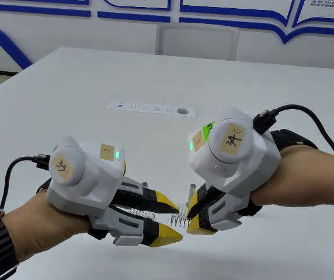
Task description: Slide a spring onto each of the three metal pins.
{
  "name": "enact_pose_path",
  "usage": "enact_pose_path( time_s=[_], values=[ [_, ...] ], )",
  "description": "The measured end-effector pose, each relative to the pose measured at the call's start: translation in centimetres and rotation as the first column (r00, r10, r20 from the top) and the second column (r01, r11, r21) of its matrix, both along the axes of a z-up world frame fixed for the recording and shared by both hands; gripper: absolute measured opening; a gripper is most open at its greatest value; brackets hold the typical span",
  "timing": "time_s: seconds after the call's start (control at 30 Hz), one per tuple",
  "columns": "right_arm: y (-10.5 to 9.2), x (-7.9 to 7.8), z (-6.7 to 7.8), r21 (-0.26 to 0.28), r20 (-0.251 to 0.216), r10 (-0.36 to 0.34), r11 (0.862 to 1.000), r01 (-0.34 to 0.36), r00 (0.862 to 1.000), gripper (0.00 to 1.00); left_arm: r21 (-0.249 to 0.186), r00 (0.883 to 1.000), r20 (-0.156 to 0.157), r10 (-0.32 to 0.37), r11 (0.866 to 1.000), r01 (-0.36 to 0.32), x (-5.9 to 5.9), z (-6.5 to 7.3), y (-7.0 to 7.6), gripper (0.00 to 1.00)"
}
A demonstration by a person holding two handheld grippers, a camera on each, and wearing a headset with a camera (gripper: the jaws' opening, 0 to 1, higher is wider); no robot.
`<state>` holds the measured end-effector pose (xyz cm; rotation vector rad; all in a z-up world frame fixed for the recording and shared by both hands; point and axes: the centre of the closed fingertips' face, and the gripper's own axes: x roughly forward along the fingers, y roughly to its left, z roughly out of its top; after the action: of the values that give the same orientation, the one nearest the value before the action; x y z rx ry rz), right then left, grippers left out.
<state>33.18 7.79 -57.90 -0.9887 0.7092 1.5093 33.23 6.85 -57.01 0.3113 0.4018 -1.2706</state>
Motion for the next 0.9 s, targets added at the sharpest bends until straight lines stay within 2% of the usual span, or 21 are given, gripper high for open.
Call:
enact_pose_path(
  time_s=[0.23,0.4,0.47,0.7,0.9],
  values=[
    [0.0,-0.6,-0.2,-0.01,-0.002,0.024,1.0,-0.024,1.0,0.12,0.01,1.0,-0.001,-0.018,1.0,0.018,-0.3,-0.4,-0.3,0.13],
    [0.0,-0.8,-0.3,-0.015,0.004,0.034,0.999,-0.034,0.999,0.12,0.02,1.0,0.002,-0.03,0.999,0.03,-0.5,-0.6,-0.4,0.12],
    [-0.1,-0.8,-0.3,-0.017,0.005,0.039,0.999,-0.038,0.999,0.12,0.021,0.999,0.015,-0.041,0.999,0.041,-0.6,-0.5,-0.5,0.11],
    [-0.2,-1.1,-0.4,-0.01,-0.006,0.038,0.999,-0.038,0.999,0.12,0.007,0.999,0.017,-0.05,0.999,0.05,-0.8,-0.5,-0.5,0.1],
    [-0.8,-0.9,-1.1,-0.019,-0.011,0.026,0.999,-0.026,1.0,0.15,-0.013,0.998,0.024,-0.053,0.998,0.054,-1.0,0.2,-0.7,0.1]
  ],
)
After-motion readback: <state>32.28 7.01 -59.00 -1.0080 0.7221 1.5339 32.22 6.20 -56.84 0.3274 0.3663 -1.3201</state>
